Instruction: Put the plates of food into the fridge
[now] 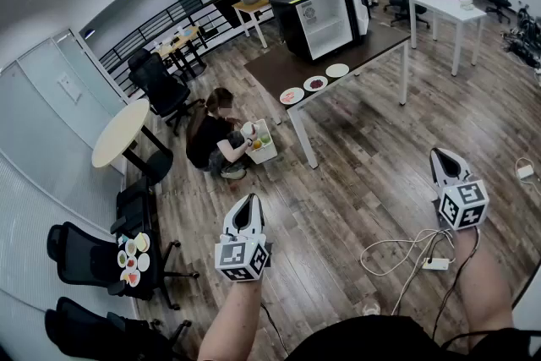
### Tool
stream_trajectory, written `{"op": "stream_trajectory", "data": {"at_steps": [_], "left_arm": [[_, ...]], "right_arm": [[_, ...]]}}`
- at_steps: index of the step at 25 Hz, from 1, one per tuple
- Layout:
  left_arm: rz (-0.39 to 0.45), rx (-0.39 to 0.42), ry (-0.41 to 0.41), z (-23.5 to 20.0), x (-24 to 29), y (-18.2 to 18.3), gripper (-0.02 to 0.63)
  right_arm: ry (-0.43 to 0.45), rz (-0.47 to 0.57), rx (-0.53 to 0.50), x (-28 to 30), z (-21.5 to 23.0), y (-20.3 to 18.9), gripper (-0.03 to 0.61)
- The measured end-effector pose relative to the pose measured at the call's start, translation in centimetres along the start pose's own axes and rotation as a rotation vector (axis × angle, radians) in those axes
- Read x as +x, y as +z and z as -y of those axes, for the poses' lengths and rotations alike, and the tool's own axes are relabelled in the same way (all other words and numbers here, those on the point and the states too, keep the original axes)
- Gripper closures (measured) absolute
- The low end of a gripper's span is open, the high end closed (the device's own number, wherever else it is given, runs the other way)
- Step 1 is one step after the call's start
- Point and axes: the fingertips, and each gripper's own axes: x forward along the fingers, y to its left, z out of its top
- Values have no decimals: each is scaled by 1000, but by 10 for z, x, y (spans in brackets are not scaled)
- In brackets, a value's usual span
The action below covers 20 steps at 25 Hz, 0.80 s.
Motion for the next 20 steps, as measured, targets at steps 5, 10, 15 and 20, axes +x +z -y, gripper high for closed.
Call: {"op": "stream_trajectory", "data": {"at_steps": [5, 10, 15, 20], "left_arm": [[5, 13, -2, 24, 34, 6, 610], [2, 17, -1, 42, 59, 5, 610], [-17, 30, -19, 48, 89, 0, 609], [-15, 24, -31, 36, 130, -8, 611]], "right_arm": [[8, 5, -8, 15, 34, 1, 574], [17, 9, 4, 27, 59, -6, 574], [-8, 13, 34, 47, 80, -7, 574], [-17, 13, 5, 80, 91, -5, 574]]}}
